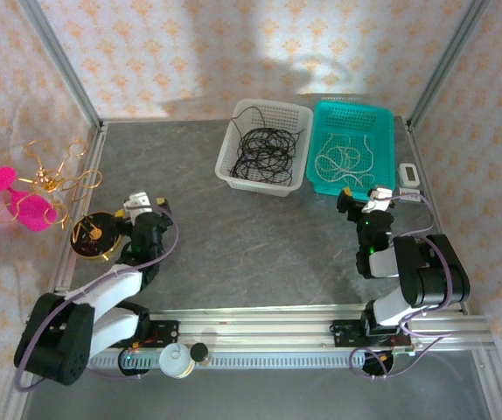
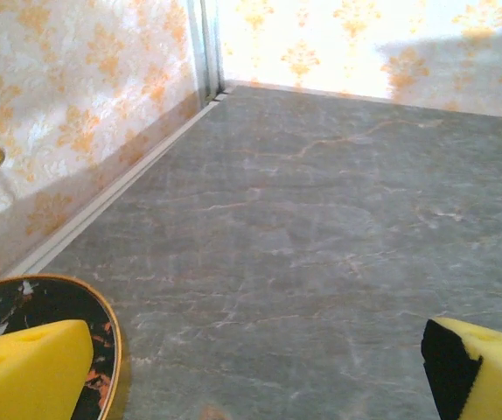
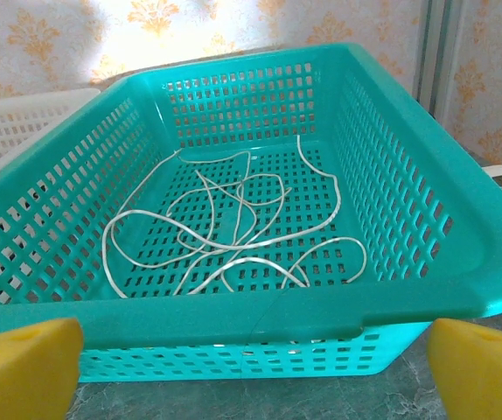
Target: Untangle the cables
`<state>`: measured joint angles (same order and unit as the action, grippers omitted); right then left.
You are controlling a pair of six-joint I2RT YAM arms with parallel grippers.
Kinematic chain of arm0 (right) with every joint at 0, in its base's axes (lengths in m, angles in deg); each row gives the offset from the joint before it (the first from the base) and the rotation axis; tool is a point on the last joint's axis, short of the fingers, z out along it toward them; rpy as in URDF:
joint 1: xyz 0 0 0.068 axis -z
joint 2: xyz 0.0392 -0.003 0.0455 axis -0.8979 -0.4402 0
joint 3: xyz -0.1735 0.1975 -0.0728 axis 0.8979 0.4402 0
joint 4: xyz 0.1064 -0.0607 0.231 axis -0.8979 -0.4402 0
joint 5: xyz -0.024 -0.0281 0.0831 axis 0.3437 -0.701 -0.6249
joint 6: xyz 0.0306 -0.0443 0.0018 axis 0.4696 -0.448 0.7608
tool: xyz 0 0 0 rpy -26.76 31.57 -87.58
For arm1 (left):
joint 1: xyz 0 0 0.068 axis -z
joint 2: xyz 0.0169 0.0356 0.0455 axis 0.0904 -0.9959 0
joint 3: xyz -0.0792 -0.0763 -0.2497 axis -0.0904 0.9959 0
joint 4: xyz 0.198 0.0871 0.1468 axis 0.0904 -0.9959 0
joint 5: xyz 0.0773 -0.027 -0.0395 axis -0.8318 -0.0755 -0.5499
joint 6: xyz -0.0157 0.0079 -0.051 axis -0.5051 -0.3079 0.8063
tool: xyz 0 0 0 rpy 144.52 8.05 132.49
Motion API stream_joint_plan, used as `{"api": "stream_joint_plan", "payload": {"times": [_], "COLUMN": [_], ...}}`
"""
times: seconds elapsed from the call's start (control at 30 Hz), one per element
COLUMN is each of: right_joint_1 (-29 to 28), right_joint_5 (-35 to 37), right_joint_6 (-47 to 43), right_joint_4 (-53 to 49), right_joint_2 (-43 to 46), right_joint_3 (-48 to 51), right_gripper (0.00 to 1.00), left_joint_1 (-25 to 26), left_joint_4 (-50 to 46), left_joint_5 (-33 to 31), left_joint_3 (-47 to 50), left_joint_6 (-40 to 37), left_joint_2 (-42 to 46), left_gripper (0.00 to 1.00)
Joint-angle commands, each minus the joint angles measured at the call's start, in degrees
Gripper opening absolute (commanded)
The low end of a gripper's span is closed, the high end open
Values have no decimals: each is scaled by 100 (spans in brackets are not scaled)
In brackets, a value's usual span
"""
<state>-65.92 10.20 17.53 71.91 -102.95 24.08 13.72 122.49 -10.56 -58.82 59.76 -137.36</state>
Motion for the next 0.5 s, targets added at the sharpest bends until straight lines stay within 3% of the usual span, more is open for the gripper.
{"api": "stream_joint_plan", "payload": {"times": [0.0,0.1,0.17,0.3,0.37,0.47], "right_joint_1": [37,35,37,61,62,57], "right_joint_5": [140,145,140,98,93,96], "right_joint_6": [41,37,44,73,58,59], "right_joint_4": [52,56,44,-53,-22,22], "right_joint_2": [-32,-27,-34,-71,-45,-20], "right_joint_3": [-63,-56,-63,-135,-108,-69], "right_gripper": [100,100,100,100,100,100], "left_joint_1": [-181,-372,-605,-738,-765,-805], "left_joint_4": [1687,2992,3383,4321,3154,3371], "left_joint_5": [766,944,1391,1620,1679,1683], "left_joint_3": [187,415,371,151,-128,-187], "left_joint_6": [-222,-419,-322,-380,-245,-281], "left_joint_2": [-236,-743,-1160,-2330,-2026,-2196], "left_gripper": [99,99,99,100,100,100]}}
